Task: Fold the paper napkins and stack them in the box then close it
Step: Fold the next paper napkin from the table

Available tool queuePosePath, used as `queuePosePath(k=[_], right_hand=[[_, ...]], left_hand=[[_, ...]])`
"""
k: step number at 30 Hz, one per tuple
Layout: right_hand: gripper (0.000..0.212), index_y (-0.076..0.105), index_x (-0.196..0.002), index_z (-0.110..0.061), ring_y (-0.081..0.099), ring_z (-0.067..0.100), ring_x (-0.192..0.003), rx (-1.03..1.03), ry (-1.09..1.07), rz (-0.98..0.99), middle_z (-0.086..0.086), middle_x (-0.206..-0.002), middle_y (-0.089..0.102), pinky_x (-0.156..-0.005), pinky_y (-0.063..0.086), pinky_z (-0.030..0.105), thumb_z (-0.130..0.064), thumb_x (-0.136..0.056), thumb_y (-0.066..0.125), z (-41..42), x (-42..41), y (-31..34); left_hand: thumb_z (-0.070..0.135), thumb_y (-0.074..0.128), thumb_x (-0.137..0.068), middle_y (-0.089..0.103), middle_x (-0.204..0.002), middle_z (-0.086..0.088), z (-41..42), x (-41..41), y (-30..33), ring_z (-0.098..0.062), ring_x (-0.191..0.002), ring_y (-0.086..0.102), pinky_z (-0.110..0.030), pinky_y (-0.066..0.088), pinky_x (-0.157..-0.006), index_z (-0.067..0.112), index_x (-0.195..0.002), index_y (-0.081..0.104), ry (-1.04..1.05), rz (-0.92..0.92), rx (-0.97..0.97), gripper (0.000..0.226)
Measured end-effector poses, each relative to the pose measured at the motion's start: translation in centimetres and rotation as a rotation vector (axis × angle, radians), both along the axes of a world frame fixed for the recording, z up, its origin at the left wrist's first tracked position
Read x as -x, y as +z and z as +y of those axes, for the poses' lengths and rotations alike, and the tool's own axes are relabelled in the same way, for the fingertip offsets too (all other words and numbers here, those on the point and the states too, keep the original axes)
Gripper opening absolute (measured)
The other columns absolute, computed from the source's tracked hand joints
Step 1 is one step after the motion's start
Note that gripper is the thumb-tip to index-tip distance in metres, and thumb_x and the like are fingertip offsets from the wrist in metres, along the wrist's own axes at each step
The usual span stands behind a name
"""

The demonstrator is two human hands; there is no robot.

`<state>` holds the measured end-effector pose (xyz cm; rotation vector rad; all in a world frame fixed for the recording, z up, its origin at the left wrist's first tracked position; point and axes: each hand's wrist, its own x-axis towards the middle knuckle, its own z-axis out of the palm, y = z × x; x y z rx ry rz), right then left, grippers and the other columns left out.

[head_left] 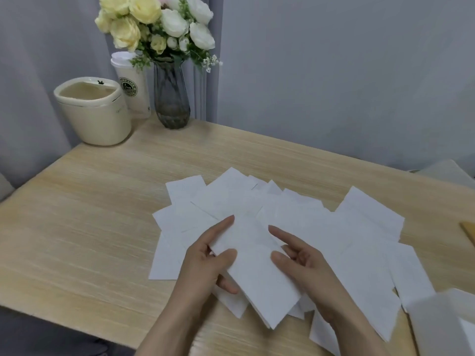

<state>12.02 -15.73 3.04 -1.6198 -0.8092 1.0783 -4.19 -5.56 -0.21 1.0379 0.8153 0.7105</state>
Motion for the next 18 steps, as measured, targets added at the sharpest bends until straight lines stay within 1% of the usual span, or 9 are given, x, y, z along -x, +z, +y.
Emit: queuePosePath(k=[1,3,5,7,9,11,15,16,18], right_hand=[[0.044,0.058,-0.126,-0.036,0.067,0.022,-0.099,-0.016,-0.045,-0.003,0.016,-0.106,0.069,-0.089,0.053,0.031,-0.012,-0.09,0.063,-0.4,-0.2,-0.1],[0.05,0.057,-0.126,-0.045,0.066,0.021,-0.094,-0.057,-0.122,-0.021,0.01,-0.097,0.07,-0.081,0.053,0.025,-0.019,-0.085,0.068,-1.4,-0.6,-0.4],[0.053,0.058,-0.122,-0.051,0.062,0.012,-0.079,-0.099,-0.195,-0.037,-0.007,-0.075,0.066,-0.072,0.049,0.015,-0.03,-0.076,0.071,-2.4,-0.7,-0.5],[0.053,0.061,-0.12,-0.049,0.056,0.008,-0.068,-0.148,-0.252,-0.018,-0.009,-0.068,0.055,-0.069,0.049,0.015,-0.034,-0.07,0.071,-3.4,-0.6,-0.7],[0.05,0.065,-0.116,-0.045,0.053,0.009,-0.064,-0.193,-0.297,0.009,-0.011,-0.071,0.057,-0.066,0.05,0.018,-0.031,-0.068,0.072,-4.3,-0.5,-0.7],[0.045,0.069,-0.111,-0.042,0.053,0.009,-0.061,-0.219,-0.33,0.012,-0.008,-0.068,0.056,-0.064,0.048,0.016,-0.028,-0.069,0.072,-5.1,-0.6,-0.4],[0.032,0.075,-0.102,-0.032,0.051,-0.001,-0.057,-0.25,-0.376,-0.072,-0.012,-0.058,0.051,-0.06,0.044,0.01,-0.01,-0.079,0.07,-6.9,-1.5,0.6],[0.033,0.075,-0.102,-0.029,0.052,-0.004,-0.058,-0.253,-0.387,-0.103,-0.017,-0.057,0.054,-0.059,0.042,0.006,-0.004,-0.082,0.068,-7.5,-1.9,0.9],[0.035,0.073,-0.102,-0.03,0.052,-0.006,-0.058,-0.235,-0.423,-0.179,-0.023,-0.057,0.056,-0.059,0.039,0.003,0.0,-0.085,0.065,-8.6,-2.7,1.5]], left_hand=[[-0.005,0.065,-0.086,0.072,-0.095,0.001,-0.2,-0.4,-0.1,-0.02,-0.053,0.064,-0.028,0.052,-0.042,0.045,-0.104,0.074,0.038,-0.011,-0.001,0.054],[-0.006,0.062,-0.088,0.074,-0.085,0.011,-0.5,-1.2,-0.1,-0.019,-0.052,0.064,-0.028,0.053,-0.043,0.04,-0.103,0.076,0.109,-0.019,-0.004,0.05],[-0.004,0.061,-0.089,0.074,-0.071,0.007,-0.9,-1.8,0.1,-0.023,-0.046,0.062,-0.029,0.054,-0.045,0.036,-0.108,0.073,0.165,-0.021,-0.004,0.046],[-0.002,0.06,-0.091,0.073,-0.066,-0.003,-1.4,-2.5,0.4,-0.025,-0.044,0.063,-0.028,0.055,-0.05,0.037,-0.11,0.07,0.212,-0.022,-0.013,0.045],[0.001,0.06,-0.092,0.075,-0.075,-0.002,-2.1,-3.3,0.7,-0.027,-0.047,0.067,-0.029,0.056,-0.059,0.043,-0.106,0.07,0.236,-0.019,-0.034,0.045],[0.004,0.06,-0.093,0.075,-0.088,0.017,-3.2,-4.4,1.1,-0.029,-0.05,0.069,-0.035,0.054,-0.072,0.046,-0.102,0.071,0.23,-0.023,-0.049,0.045],[0.007,0.062,-0.092,0.072,-0.083,0.028,-5.6,-6.4,1.8,-0.025,-0.053,0.069,-0.053,0.052,-0.091,0.039,-0.11,0.07,0.151,0.005,-0.091,0.037],[0.007,0.063,-0.092,0.073,-0.084,0.025,-6.0,-6.8,1.8,-0.024,-0.053,0.069,-0.052,0.053,-0.091,0.038,-0.111,0.07,0.13,0.003,-0.097,0.036],[0.009,0.066,-0.09,0.075,-0.09,0.013,-6.8,-7.7,2.0,-0.025,-0.056,0.07,-0.034,0.056,-0.083,0.041,-0.107,0.072,0.085,-0.007,-0.101,0.037]])
